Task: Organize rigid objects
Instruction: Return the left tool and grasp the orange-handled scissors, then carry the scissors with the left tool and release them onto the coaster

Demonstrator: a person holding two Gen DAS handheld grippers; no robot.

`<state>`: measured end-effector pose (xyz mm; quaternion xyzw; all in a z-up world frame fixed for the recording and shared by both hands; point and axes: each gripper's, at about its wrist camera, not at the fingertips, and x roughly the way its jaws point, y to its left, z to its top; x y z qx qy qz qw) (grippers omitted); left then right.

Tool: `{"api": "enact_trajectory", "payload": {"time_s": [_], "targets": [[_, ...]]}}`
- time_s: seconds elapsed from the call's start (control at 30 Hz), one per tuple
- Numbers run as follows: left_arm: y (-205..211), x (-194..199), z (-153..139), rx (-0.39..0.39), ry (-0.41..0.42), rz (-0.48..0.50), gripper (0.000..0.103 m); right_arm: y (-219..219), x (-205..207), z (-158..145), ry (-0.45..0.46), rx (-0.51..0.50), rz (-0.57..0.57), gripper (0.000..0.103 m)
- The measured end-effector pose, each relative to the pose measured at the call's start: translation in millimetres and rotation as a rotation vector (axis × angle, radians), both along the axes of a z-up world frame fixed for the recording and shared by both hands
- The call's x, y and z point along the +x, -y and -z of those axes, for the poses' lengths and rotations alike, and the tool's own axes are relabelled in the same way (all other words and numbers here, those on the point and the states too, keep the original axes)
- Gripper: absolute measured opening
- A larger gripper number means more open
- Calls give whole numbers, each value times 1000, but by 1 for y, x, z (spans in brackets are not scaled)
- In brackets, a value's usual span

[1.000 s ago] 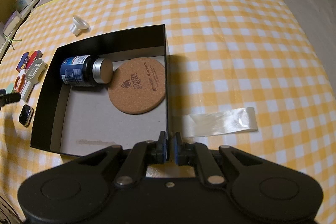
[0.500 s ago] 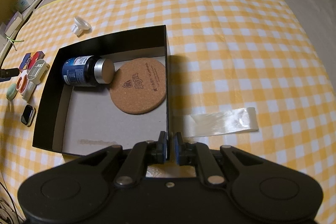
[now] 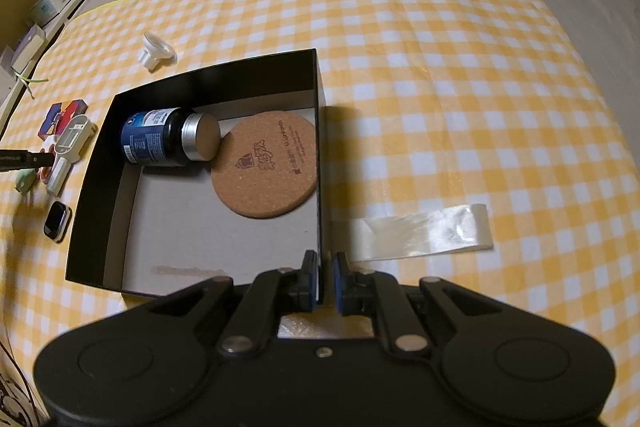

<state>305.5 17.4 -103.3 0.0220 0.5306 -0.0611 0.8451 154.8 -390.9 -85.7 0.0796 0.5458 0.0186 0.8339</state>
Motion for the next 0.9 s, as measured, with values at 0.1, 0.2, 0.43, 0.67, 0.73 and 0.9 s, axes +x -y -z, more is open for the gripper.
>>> {"api": "enact_trajectory", "payload": {"time_s": [0.1, 0.2, 0.43, 0.67, 0.73, 0.9], "targets": [[5, 0, 3, 25, 13, 13, 24, 0, 0, 0, 1, -2, 0, 10], [7, 0, 4, 34, 33, -11, 18, 0, 0, 0, 0, -2, 1, 10], [-2, -1, -15, -117, 69, -99, 18, 0, 0, 1, -6, -3, 2, 10], [13, -7, -48, -259, 132, -76, 18, -2, 1, 3, -8, -8, 1, 10], [26, -11, -55, -291, 136, -43, 18, -2, 2, 4, -8, -9, 0, 10], [71, -25, -67, -356, 121, 96, 18, -4, 3, 5, -9, -14, -8, 10]]}}
